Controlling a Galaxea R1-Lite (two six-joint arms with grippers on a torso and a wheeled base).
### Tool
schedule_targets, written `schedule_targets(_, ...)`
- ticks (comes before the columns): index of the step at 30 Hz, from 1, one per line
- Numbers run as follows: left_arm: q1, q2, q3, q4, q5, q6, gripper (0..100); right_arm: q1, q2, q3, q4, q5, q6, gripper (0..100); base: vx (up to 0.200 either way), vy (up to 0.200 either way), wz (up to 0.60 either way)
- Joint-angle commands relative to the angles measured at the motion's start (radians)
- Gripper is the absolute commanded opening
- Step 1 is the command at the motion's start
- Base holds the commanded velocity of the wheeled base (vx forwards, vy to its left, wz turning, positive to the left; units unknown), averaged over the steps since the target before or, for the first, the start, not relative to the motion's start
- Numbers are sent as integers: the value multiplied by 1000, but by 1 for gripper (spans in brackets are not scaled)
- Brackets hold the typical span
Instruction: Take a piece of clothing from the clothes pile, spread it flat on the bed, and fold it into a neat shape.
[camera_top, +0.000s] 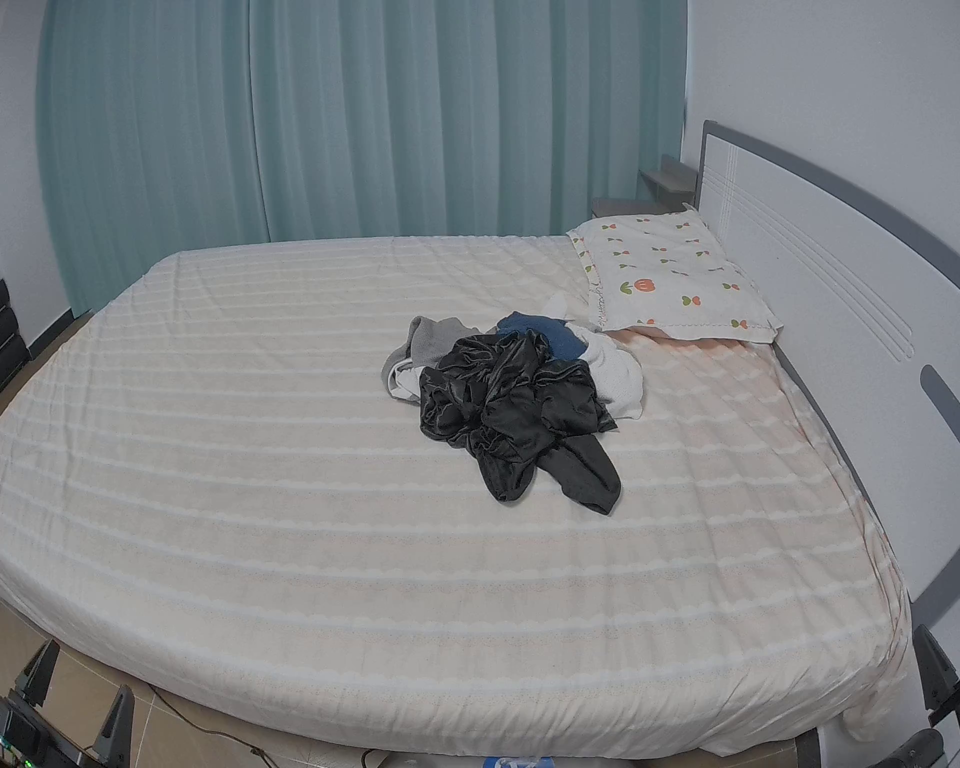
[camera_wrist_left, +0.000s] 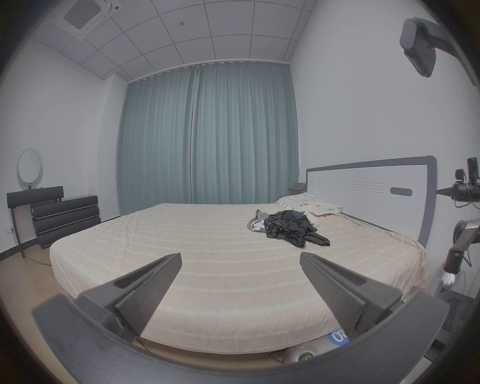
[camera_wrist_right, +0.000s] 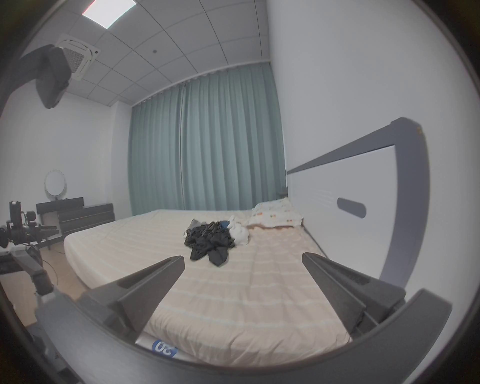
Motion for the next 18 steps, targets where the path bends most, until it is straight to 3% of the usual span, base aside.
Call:
schedule_targets(1,0,-7,18,0,0,0,100,26,500,-36,-41,81,25,100,0,0,0)
schedule_targets(6,0,-7,18,0,0,0,100,98,829,-74,-210,94,138,100,0,0,0)
schedule_targets(9,0,-7,18,0,0,0,100,182,1116,-135,-394,69,272,100,0,0,0)
schedule_targets(11,0,-7,18,0,0,0,100,195,1181,-155,-427,52,292,100,0,0,0)
schedule_targets(13,0,-7,18,0,0,0,100,216,1285,-192,-474,12,316,100,0,0,0)
schedule_targets(14,0,-7,18,0,0,0,100,254,1440,-258,-554,-58,347,100,0,0,0)
schedule_targets(18,0,-7,18,0,0,0,100,296,1641,-378,-670,-136,405,100,0,0,0)
